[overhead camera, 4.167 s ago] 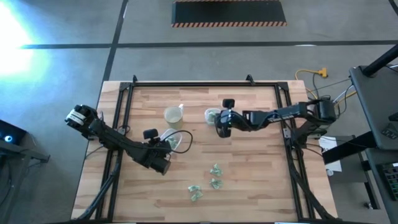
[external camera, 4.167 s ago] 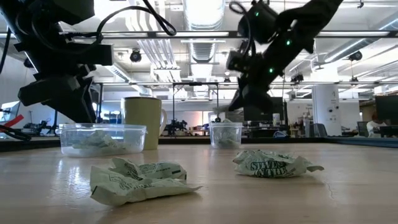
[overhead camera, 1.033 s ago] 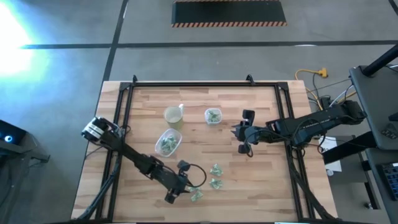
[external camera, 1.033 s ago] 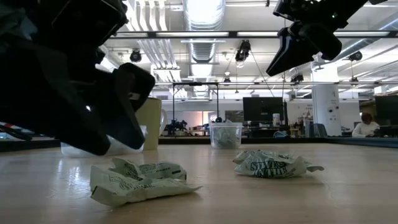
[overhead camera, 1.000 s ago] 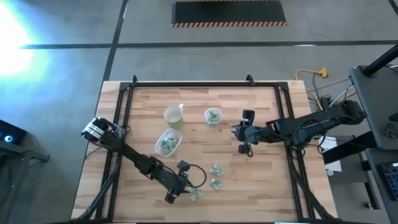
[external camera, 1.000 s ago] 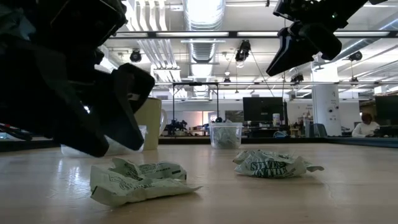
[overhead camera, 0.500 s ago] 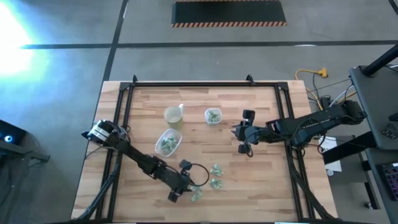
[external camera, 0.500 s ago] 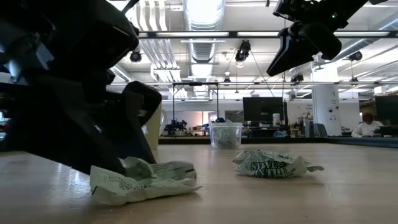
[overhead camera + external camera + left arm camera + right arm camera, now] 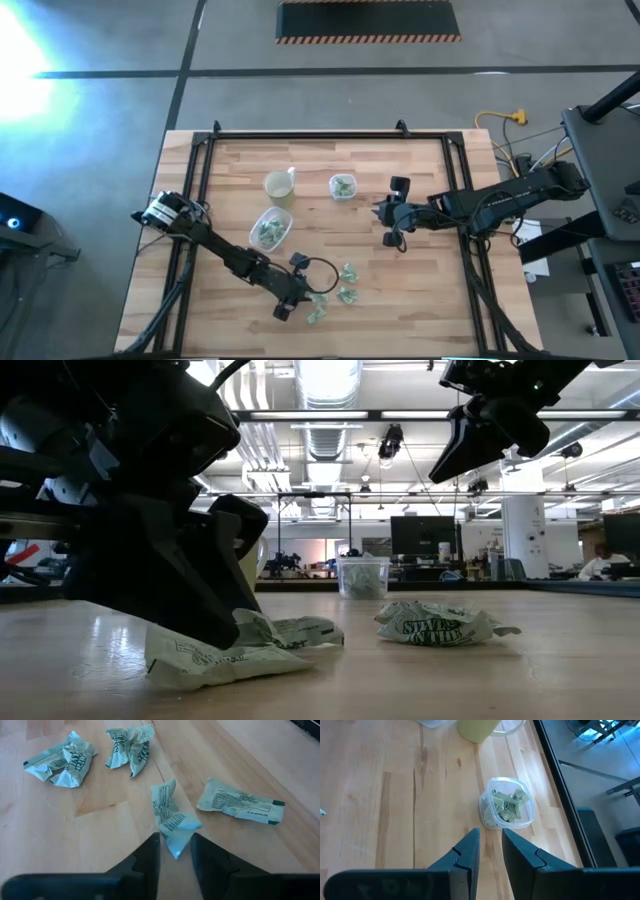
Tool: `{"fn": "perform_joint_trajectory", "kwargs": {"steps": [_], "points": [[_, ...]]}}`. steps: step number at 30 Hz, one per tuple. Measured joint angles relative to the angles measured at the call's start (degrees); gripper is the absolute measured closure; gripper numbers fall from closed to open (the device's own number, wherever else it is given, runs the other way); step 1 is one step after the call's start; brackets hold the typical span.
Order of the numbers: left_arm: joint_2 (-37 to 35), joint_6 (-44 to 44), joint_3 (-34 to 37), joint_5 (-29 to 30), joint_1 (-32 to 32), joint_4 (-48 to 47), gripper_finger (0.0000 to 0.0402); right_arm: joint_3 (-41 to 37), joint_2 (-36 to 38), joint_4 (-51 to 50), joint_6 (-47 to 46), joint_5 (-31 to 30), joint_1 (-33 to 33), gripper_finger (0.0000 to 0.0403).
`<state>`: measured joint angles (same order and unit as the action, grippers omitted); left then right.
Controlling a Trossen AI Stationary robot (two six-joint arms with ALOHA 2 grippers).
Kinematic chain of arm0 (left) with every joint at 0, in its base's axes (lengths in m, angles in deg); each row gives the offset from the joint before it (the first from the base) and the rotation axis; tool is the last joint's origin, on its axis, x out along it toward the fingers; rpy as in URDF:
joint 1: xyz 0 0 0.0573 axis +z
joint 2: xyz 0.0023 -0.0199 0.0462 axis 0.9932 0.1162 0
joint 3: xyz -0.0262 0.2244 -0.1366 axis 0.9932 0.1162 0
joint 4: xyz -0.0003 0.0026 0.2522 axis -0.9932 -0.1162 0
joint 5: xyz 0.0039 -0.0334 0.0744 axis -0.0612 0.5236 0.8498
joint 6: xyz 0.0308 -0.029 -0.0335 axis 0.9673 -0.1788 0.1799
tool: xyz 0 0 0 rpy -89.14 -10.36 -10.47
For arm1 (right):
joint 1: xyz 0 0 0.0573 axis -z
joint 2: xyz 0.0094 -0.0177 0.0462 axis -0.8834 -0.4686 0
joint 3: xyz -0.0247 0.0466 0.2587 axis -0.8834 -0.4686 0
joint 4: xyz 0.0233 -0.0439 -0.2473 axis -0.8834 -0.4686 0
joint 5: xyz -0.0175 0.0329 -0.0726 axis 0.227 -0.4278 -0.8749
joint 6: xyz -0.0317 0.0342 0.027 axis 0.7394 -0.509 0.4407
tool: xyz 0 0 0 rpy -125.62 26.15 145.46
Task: Pick and place items into bin
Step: Put the stevia packet into the bottom transparent bin
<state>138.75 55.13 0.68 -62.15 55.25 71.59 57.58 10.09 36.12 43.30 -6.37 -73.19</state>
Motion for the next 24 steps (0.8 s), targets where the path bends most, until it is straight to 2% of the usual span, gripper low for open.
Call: {"fn": "perform_joint_trajectory", "kwargs": {"steps": [10,16,24], "points": [[0.02,1.76,0.03,0.07,0.49,-0.03,0.0397,-0.69,0.00,0.00,-0.27,-0.02,0.00,0.0333],[0.02,3.14,0.05,2.33,0.59,-0.09,0.0400,-0.95,0.00,0.00,-0.38,-0.04,0.00,0.0337],[-1.93,4.67,0.13,12.28,0.34,-0.97,0.0401,-1.31,0.00,0.01,-0.29,-0.07,0.00,0.0332]]}}
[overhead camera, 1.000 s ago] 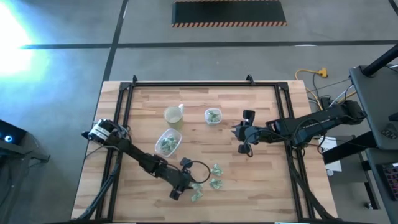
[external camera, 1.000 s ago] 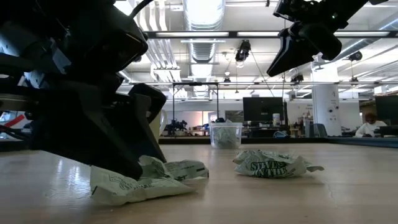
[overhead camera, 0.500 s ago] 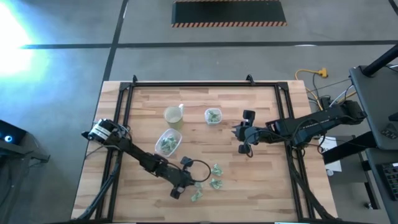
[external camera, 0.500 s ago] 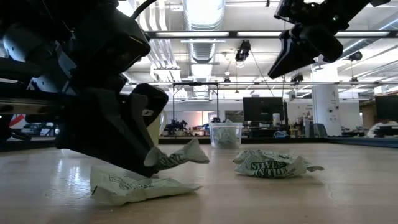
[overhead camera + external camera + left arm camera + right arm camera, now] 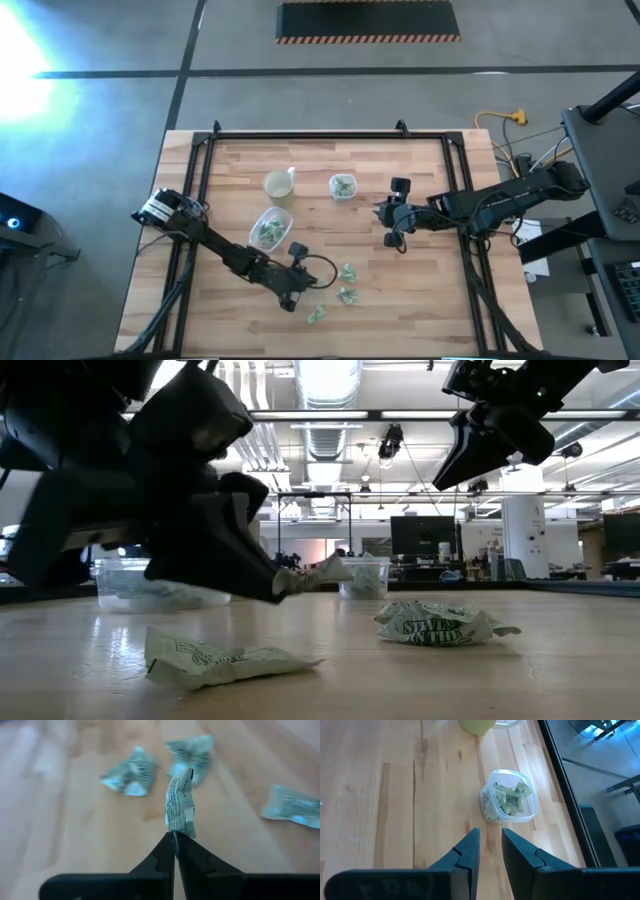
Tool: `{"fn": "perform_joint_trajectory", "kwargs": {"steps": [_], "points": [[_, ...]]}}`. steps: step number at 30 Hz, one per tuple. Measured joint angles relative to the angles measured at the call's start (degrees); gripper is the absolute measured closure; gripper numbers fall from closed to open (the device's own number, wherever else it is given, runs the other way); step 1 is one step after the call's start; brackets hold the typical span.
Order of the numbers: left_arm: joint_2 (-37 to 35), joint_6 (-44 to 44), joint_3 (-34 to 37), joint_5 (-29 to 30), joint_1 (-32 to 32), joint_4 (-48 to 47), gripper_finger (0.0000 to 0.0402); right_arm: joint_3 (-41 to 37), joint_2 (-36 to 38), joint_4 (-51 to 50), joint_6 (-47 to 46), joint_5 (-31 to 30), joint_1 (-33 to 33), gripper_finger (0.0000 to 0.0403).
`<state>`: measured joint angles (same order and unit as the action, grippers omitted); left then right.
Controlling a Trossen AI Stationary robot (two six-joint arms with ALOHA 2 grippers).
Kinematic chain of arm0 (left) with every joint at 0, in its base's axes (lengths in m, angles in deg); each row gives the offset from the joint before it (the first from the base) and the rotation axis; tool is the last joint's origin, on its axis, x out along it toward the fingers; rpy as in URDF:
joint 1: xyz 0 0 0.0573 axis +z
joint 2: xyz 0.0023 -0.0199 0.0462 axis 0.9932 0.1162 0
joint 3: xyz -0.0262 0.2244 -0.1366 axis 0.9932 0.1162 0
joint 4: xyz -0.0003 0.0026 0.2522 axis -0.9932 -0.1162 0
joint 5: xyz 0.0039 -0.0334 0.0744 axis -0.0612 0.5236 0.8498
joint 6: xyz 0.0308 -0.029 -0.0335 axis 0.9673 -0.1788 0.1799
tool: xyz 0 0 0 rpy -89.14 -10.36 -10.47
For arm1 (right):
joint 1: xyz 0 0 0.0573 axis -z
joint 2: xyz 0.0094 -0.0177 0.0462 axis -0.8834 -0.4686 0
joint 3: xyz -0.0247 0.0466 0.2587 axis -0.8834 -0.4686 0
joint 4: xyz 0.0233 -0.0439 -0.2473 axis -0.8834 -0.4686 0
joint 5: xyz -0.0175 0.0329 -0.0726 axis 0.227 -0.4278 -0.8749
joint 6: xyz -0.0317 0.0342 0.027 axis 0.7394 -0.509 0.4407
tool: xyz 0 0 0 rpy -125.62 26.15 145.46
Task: Pick and place items into bin
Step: Put the stevia packet into the bottom transparent bin
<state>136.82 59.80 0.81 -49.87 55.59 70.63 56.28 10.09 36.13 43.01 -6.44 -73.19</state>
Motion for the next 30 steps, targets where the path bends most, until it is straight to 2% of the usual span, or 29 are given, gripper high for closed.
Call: {"fn": "perform_joint_trajectory", "kwargs": {"steps": [4,11,15,18,24,30], "points": [[-3.08,-0.47,0.01,6.49,-0.74,-3.66,0.0401,-0.16,-0.02,0.00,0.09,-0.02,0.01,0.0334],[-8.63,-2.30,0.04,23.07,-4.57,-10.95,0.0402,-0.26,-0.02,0.02,0.09,-0.04,0.02,0.0339],[-11.94,-7.70,0.01,34.95,-7.68,-19.42,0.0402,-0.26,-0.02,0.01,0.09,-0.04,0.02,0.0337],[-14.38,-14.65,0.01,40.89,-9.67,-27.58,0.0402,-0.26,-0.02,0.02,0.11,-0.04,0.02,0.0338],[-17.23,-29.75,0.03,42.58,-10.83,-42.96,0.0402,-0.26,-0.02,0.05,0.07,-0.06,0.02,0.0342],[-17.46,-38.20,0.03,42.91,-10.83,-50.41,0.0402,-0.26,-0.02,0.11,0.00,-0.04,0.02,0.0339]]}}
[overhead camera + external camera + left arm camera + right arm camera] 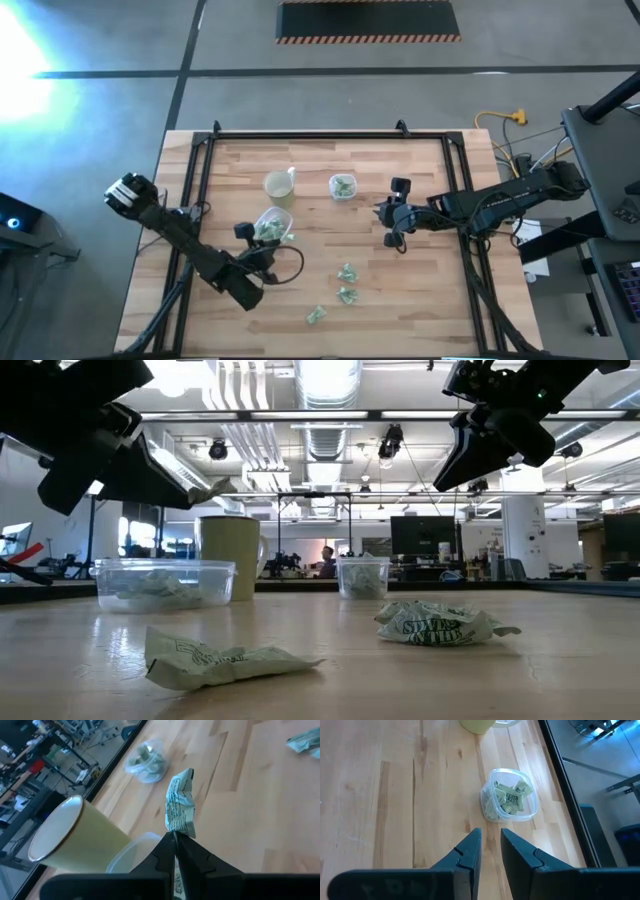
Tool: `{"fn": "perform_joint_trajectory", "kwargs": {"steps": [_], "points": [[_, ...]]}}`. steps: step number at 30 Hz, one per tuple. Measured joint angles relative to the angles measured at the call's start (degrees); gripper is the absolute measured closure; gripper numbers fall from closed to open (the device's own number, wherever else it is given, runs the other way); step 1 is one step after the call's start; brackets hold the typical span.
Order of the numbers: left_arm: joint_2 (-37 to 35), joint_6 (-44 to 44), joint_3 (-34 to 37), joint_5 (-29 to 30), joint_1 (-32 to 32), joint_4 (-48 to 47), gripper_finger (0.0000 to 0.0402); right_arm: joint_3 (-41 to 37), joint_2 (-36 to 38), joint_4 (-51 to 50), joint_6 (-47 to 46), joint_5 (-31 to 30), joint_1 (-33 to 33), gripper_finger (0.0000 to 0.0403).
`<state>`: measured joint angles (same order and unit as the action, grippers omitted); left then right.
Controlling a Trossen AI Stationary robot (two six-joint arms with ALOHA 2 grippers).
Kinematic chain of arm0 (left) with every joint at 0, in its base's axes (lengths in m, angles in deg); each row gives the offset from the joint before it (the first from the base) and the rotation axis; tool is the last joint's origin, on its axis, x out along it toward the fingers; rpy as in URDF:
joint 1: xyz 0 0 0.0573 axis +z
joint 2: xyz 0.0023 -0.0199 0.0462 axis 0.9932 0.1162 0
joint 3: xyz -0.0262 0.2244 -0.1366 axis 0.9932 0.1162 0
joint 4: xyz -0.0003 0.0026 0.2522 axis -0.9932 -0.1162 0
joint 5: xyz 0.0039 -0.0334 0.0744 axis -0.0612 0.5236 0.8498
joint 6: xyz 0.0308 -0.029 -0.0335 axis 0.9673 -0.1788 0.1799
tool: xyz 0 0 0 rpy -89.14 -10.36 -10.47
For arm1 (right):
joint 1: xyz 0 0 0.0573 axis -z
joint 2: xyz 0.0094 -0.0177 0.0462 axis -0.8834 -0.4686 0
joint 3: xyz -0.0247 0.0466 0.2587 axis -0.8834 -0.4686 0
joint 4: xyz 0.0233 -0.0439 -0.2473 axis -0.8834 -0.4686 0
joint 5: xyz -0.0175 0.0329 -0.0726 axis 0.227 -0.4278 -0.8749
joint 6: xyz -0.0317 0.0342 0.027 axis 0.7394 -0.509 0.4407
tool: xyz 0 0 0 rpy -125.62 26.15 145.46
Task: Pick and place items into bin
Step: Put the stevia packet into the bottom transparent bin
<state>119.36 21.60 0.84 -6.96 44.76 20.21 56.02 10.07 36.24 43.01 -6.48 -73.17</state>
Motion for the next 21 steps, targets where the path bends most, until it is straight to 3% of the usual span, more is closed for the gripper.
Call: {"fn": "perform_joint_trajectory", "kwargs": {"steps": [13,21], "points": [[0.00,-3.13,0.04,-0.24,0.00,-5.24,0.0401,0.00,0.00,0.09,-0.10,0.00,0.00,0.0342],[0.00,-22.15,0.07,-2.19,0.00,-21.95,0.0401,-0.33,0.00,0.24,-0.10,0.00,0.00,0.0342]]}}
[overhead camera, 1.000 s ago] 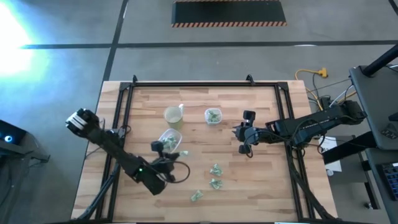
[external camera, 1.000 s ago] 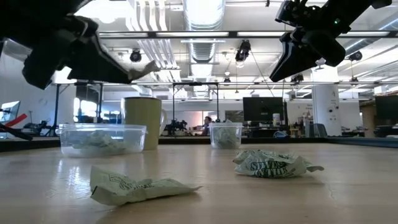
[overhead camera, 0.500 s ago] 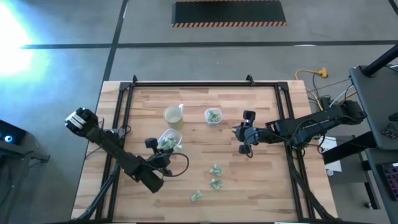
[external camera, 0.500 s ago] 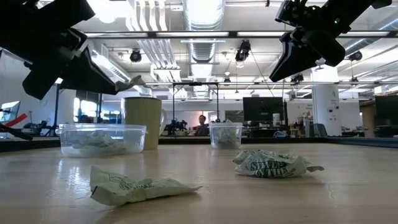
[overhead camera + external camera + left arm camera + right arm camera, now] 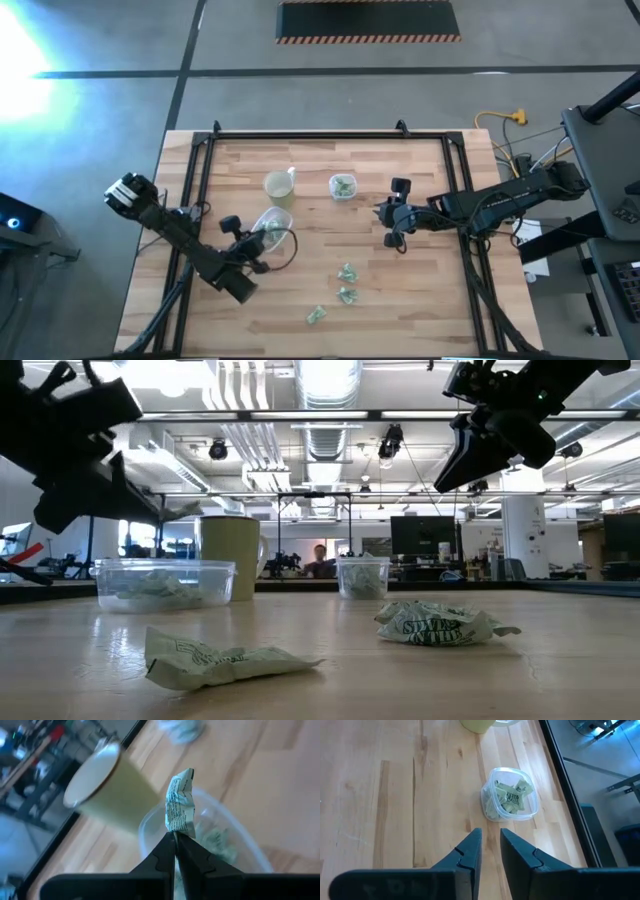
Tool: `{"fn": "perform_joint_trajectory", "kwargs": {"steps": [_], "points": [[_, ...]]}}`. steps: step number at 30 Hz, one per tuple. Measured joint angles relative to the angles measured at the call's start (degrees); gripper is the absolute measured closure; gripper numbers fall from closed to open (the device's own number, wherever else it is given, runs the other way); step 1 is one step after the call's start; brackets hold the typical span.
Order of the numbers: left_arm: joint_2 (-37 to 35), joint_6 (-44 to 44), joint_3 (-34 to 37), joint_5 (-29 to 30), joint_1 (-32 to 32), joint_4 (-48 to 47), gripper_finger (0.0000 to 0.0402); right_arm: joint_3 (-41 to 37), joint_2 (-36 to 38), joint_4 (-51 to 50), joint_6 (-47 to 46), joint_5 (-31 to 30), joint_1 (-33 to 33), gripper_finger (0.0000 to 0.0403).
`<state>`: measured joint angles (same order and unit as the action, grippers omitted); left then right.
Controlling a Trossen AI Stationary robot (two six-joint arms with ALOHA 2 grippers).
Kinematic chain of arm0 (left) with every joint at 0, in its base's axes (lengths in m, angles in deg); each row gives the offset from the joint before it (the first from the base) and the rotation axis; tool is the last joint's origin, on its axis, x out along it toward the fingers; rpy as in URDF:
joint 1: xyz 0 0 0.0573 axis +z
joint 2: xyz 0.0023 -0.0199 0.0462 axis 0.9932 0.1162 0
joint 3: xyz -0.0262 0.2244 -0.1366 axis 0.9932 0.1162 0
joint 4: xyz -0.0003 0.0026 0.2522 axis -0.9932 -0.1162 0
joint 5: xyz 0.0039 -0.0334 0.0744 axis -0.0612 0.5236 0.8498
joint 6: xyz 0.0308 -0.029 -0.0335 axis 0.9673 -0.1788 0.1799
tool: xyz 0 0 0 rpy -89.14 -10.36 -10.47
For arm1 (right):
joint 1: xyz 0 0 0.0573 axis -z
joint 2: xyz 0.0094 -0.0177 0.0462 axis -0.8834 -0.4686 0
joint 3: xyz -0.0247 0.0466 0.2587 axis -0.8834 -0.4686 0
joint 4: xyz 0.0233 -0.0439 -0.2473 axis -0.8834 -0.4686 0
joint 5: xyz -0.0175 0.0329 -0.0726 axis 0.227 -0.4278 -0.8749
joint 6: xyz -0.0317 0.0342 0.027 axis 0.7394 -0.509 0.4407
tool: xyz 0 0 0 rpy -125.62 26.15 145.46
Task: Pick and place items into bin
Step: Put the stevia packet into the bottom transparent bin, then put the stevia packet into the top transparent bin
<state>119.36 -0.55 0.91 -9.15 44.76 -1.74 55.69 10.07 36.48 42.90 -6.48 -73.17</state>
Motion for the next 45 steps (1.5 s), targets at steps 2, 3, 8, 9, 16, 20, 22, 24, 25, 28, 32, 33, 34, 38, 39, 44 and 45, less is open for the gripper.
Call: {"fn": "perform_joint_trajectory", "kwargs": {"steps": [2,3,8,9,16,20,22,24,25,28,32,33,34,38,39,44,45], "points": [[0.00,-4.75,0.04,-1.62,0.00,-3.44,0.0401,-0.08,0.00,0.03,0.00,0.00,-0.01,0.0341],[0.00,-6.40,0.06,-2.55,0.02,-4.59,0.0401,-0.11,0.00,0.04,0.00,0.00,0.00,0.0341],[0.02,-7.76,0.17,-4.69,0.02,-5.18,0.0401,-0.11,0.00,0.09,-0.01,0.00,0.00,0.0345],[0.02,-7.76,0.17,-5.01,0.02,-5.07,0.0401,-0.11,0.00,0.09,-0.02,0.00,0.00,0.0346],[0.04,-6.41,0.17,-6.44,0.02,-4.74,0.0401,-0.11,0.00,0.25,-0.02,0.00,0.00,0.0346],[0.04,-1.20,-0.33,-6.50,0.33,-4.68,0.0386,-0.11,0.00,0.33,-0.93,0.00,0.00,0.0346],[0.04,0.55,-0.52,-6.52,0.71,-4.72,0.0367,-0.11,0.00,0.39,-1.09,0.00,-0.02,0.0346],[0.04,1.60,-0.81,-6.49,1.20,-4.70,0.0344,-0.11,0.00,0.44,-1.09,0.00,0.00,0.0346],[0.04,1.72,-0.90,-6.46,1.45,-4.70,0.0332,-0.11,0.00,0.44,-1.09,0.00,0.00,0.0346],[0.02,2.86,-1.09,-6.48,2.20,-4.85,0.0298,-0.21,0.00,0.48,-1.72,0.03,0.00,0.0346],[-0.75,10.98,-2.58,-6.45,3.00,-4.75,0.0264,-0.57,0.00,0.75,-4.28,6.74,0.00,0.0346],[-1.17,13.45,-3.17,-6.42,3.25,-4.81,0.0259,-0.83,0.00,1.36,-4.39,9.99,0.00,0.0346],[-1.64,15.66,-3.91,-6.39,3.56,-4.83,0.0255,-1.19,0.00,2.48,-4.37,13.35,0.00,0.0346],[-3.63,20.95,-7.02,-5.87,4.39,-4.62,0.0249,-4.24,-0.07,11.58,-3.71,23.96,-0.02,0.0346],[-4.09,21.16,-7.61,-5.78,4.39,-4.37,0.0249,-5.36,-0.10,14.37,-3.26,25.96,-0.02,0.0346],[-5.46,21.22,-8.40,-5.59,4.37,-2.15,0.0249,-11.15,-0.11,25.00,-0.19,32.37,-0.02,0.0346],[-5.54,21.20,-8.33,-5.61,4.35,-1.72,0.0249,-12.43,-0.11,26.96,0.29,33.17,-0.02,0.0346]]}}
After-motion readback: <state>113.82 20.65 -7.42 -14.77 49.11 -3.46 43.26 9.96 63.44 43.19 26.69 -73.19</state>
